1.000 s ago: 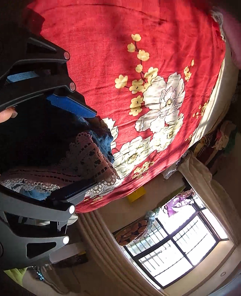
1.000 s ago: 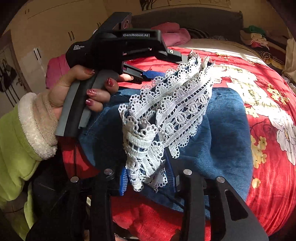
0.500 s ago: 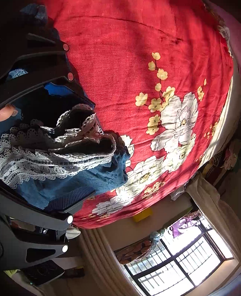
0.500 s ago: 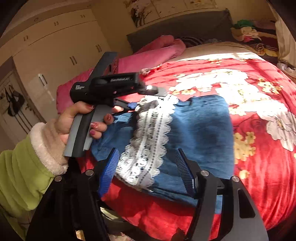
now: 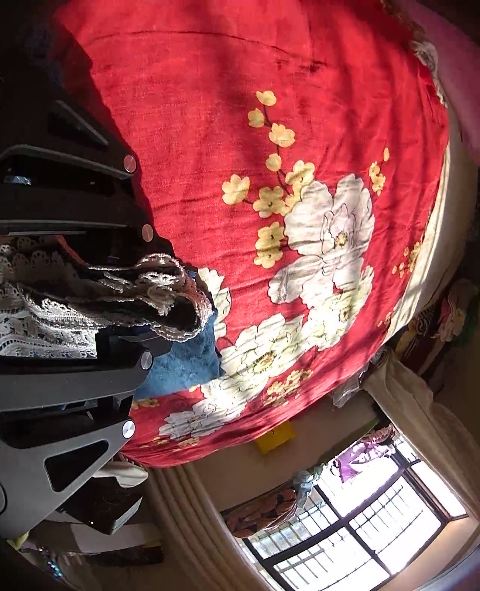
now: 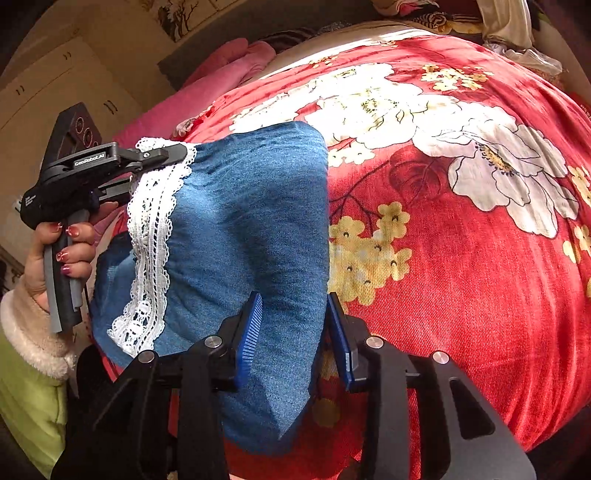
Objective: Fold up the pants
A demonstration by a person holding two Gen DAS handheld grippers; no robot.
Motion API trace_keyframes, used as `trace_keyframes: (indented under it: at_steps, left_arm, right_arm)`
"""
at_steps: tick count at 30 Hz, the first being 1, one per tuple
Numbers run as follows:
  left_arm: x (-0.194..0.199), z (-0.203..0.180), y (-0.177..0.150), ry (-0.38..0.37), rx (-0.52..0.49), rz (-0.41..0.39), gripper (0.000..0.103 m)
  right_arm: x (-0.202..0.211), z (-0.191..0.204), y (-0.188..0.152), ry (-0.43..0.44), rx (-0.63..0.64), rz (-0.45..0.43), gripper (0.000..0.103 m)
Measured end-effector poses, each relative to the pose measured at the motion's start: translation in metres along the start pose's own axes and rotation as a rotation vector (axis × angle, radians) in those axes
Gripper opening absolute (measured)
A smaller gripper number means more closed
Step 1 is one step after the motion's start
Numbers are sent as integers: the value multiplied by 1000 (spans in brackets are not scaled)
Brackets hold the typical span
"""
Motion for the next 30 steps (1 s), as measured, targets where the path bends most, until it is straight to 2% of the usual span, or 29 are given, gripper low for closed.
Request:
trace_keyframes:
  at_steps: [2, 4, 5, 6, 7, 8, 10, 12, 13, 16, 18, 20, 21, 23, 24, 25, 28, 30]
  left_arm:
    - [-8, 13, -5, 10, 15, 7, 16]
    - [-10, 22, -7, 28, 25, -1, 29]
    - [-8, 25, -7, 26, 39, -8, 33]
    - [-3, 27, -7, 12, 64, -17, 45]
    - [7, 27, -7, -18, 90, -32, 52]
    - [20, 25, -7, -41, 107, -62, 53]
    - [51, 16, -13, -35, 75, -141, 60]
    - [74, 5, -32, 2, 31, -176, 63]
    - [81, -1, -44, -6, 28, -180, 63]
    - [86, -11, -87, -22, 51, -135, 63]
    - [77, -16, -116, 10, 42, -77, 63]
    - [69, -20, -136, 59, 10, -53, 63]
    - [62, -20, -144, 82, 5, -35, 63]
    - [53, -22, -155, 141, -38, -33, 55]
    - [48, -21, -159, 186, -56, -28, 43]
    - [42, -19, -162, 192, -50, -14, 23]
    - [37, -16, -169, 189, -21, 2, 11]
    - [42, -19, -172, 193, -33, -10, 11]
  right_arm:
    - [-1, 1, -1, -24, 27, -2, 35]
    - [-1, 0, 0, -27, 39, -3, 35]
    - [2, 1, 1, -15, 37, -9, 36]
    - [9, 2, 1, 6, 30, -22, 37]
    - [18, 4, 1, 27, 27, -44, 45]
    - [27, 6, 2, 38, 34, -69, 55]
    - [42, 12, -2, 47, 63, -94, 60]
    - [51, 15, -6, 55, 75, -99, 60]
    - [52, 17, -9, 67, 75, -94, 60]
    - [49, 18, -17, 67, 69, -67, 60]
    - [47, 20, -21, 68, 85, -60, 60]
    - [45, 18, -26, 63, 80, -48, 60]
    - [46, 17, -26, 55, 78, -54, 60]
    - [47, 19, -25, 60, 82, -65, 60]
    - [47, 20, -25, 65, 85, -64, 60]
    - [46, 21, -24, 64, 90, -59, 60]
    - [38, 21, -26, 20, 132, -21, 60]
    - [33, 19, -32, -8, 160, 3, 59]
Point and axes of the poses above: each gripper's, at about its wrist camera, not at the fingertips, and x roughly against the way its jaws point, z to its left, y to its top, the point moved 8 cm from there along -x, roughly the way its jaws point, and after that the axes turned 4 degrees about x, right-handed, at the moved point
